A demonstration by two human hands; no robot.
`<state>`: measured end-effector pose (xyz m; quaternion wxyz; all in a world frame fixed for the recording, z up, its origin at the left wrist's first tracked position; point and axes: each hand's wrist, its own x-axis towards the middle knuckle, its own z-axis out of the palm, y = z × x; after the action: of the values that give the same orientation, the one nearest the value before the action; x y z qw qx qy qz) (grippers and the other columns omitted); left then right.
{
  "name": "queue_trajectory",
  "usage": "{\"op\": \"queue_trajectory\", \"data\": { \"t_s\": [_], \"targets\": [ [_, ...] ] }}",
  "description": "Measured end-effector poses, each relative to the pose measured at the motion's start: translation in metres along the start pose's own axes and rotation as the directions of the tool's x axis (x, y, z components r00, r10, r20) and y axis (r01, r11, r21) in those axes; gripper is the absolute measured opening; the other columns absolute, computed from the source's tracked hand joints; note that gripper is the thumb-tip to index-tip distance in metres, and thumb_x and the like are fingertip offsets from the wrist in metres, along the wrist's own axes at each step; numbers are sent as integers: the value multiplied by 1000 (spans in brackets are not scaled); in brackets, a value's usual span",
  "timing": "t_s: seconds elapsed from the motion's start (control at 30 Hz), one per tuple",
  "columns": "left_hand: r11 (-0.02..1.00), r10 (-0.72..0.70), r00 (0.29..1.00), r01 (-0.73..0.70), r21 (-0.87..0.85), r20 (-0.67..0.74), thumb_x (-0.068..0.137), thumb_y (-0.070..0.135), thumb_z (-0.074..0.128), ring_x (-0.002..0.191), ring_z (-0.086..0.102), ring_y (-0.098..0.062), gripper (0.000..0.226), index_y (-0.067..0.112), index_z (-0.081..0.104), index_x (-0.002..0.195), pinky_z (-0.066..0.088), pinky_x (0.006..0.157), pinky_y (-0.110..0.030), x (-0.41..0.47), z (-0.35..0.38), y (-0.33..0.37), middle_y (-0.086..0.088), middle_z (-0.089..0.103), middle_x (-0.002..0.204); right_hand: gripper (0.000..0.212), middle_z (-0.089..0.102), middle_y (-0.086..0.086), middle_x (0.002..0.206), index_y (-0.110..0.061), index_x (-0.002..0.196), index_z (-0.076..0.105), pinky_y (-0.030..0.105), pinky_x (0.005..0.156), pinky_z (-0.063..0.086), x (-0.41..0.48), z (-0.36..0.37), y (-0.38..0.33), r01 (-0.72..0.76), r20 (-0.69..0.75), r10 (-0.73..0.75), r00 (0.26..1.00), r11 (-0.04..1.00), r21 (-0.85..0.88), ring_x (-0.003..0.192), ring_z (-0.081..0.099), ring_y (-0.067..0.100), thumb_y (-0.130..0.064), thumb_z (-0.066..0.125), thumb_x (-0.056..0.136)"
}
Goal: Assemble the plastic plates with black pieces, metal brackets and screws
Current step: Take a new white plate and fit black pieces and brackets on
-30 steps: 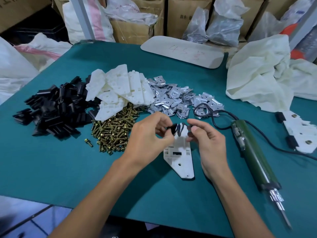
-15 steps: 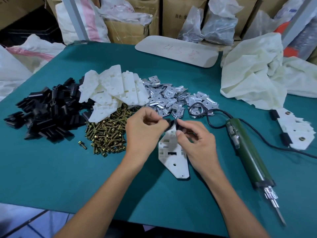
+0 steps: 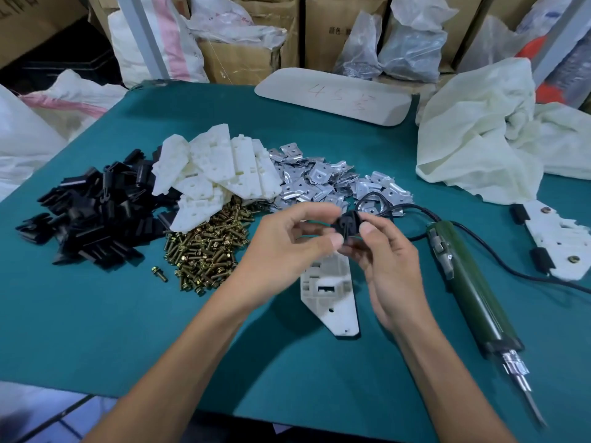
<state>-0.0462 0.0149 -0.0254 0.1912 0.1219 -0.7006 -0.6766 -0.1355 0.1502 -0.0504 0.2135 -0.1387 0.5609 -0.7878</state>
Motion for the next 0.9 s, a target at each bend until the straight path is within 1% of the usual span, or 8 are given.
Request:
{"op": "queue_trajectory", "data": {
  "t_s": [0.17, 0.27, 0.33, 0.5, 0.63, 0.73, 0.83, 0.9],
  "targets": [
    [825, 283, 957, -275, 494, 60, 84, 31, 79, 112, 59, -5, 38, 36, 68, 120, 47, 91, -22, 0, -1, -2, 24, 61, 117, 23, 73, 12, 96, -8, 110, 67, 26, 72, 59, -4, 3, -1, -185, 152, 166, 974, 975, 126, 79, 69, 15, -21, 48, 107],
    [810, 291, 955, -282, 515, 65, 78, 40, 81, 99, 62, -12, 34, 39, 67, 108, 50, 87, -29, 3, -4, -4, 20, 64, 104, 32, 70, 18, 103, -7, 111, 64, 27, 73, 59, -5, 2, -2, -240, 206, 205, 957, 957, 164, 80, 67, 16, -34, 60, 92],
    [842, 239, 971, -217, 494, 19, 74, 45, 82, 90, 63, -11, 34, 43, 66, 104, 53, 83, -31, 3, -5, -7, 19, 65, 96, 18, 70, 16, 94, -13, 95, 69, 27, 72, 60, -5, -2, -4, -255, 229, 215, 949, 954, 159, 77, 68, 16, -29, 64, 88],
    [906, 142, 957, -23, 423, -252, 76, 41, 83, 75, 58, -2, 24, 43, 72, 96, 48, 74, -20, 12, -35, -8, 11, 69, 89, 28, 76, 15, 92, -18, 86, 77, 26, 73, 60, -2, -13, -6, -189, 181, 169, 969, 977, 102, 79, 69, 17, -15, 54, 102],
    [700, 25, 992, 73, 710, -126, 88, 34, 76, 89, 61, 0, 24, 33, 70, 111, 49, 85, -25, 15, -55, -17, 16, 65, 101, 17, 75, 10, 98, -15, 103, 73, 27, 73, 60, 7, -22, -7, -176, 60, 170, 984, 978, 115, 78, 68, 18, -10, 56, 102],
    [523, 53, 986, 106, 846, -156, 93, 33, 69, 110, 57, -20, 33, 23, 66, 124, 41, 97, -32, 15, -48, -24, 2, 64, 115, 28, 76, 4, 97, -11, 117, 71, 24, 78, 59, 10, -28, -4, -192, 29, 190, 981, 976, 104, 78, 69, 15, 4, 59, 96],
    [427, 232, 964, 16, 904, -127, 94, 49, 60, 108, 49, -27, 41, 18, 68, 120, 38, 96, -36, 7, -26, -25, -7, 62, 109, 41, 73, -1, 89, -20, 115, 74, 22, 84, 57, 10, -30, -3, -183, 12, 182, 983, 982, 46, 84, 68, 16, 11, 61, 90],
    [408, 124, 989, 20, 913, -78, 89, 70, 47, 107, 46, -23, 63, 19, 67, 119, 38, 92, -35, -1, -4, -29, -5, 61, 108, 45, 73, 2, 90, -24, 114, 74, 22, 86, 56, 11, -31, -3, -174, -1, 174, 985, 984, 25, 91, 67, 18, 12, 61, 90]
  ]
}}
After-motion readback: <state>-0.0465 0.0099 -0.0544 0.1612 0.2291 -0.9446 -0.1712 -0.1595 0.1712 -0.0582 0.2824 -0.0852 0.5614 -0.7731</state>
